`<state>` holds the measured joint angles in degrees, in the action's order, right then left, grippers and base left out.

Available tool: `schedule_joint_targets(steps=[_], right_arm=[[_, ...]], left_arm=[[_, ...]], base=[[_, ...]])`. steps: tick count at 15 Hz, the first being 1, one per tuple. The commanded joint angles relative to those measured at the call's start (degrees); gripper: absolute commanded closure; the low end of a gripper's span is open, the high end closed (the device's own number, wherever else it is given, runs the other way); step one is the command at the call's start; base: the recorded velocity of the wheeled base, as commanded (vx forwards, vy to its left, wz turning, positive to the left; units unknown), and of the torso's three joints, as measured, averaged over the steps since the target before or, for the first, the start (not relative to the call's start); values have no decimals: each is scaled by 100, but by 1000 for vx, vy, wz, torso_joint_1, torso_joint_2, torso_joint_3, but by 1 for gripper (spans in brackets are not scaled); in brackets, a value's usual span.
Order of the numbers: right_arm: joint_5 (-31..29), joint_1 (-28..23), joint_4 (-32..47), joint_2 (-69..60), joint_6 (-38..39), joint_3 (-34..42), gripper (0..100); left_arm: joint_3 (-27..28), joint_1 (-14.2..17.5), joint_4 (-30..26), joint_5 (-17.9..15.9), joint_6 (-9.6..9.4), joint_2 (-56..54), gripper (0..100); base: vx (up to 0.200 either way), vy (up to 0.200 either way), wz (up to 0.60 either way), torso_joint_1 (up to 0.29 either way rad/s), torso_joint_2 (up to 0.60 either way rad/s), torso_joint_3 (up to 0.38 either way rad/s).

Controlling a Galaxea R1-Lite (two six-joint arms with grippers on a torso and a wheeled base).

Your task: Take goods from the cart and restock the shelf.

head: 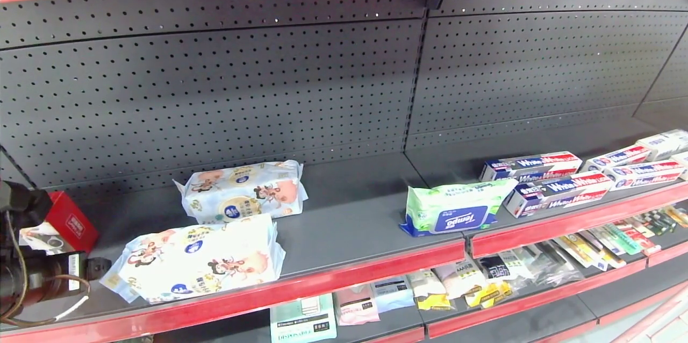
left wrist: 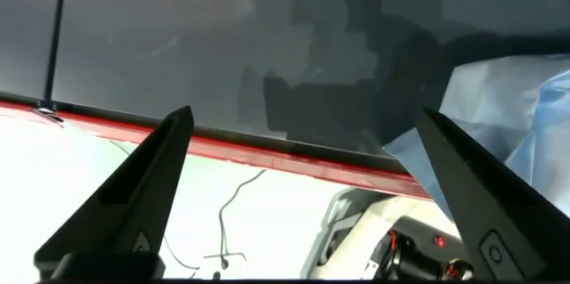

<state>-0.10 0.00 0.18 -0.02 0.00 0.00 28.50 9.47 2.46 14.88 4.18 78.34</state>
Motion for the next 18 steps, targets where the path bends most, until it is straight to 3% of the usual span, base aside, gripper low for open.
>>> schedule_joint_targets(steps=[1, 7, 18], right_arm=[[1, 0, -1, 2, 0, 0, 0], [-8, 0, -1, 2, 0, 0, 0], [1, 0, -1, 2, 0, 0, 0]], left_arm=[[6, -60, 0, 6, 13, 120, 0], [15, -358, 316, 14, 48, 384, 0], [85, -692, 404, 14, 48, 428, 0]], base=[[0, 0, 0, 0, 0, 0], [0, 0, 0, 0, 0, 0], [0, 0, 0, 0, 0, 0]])
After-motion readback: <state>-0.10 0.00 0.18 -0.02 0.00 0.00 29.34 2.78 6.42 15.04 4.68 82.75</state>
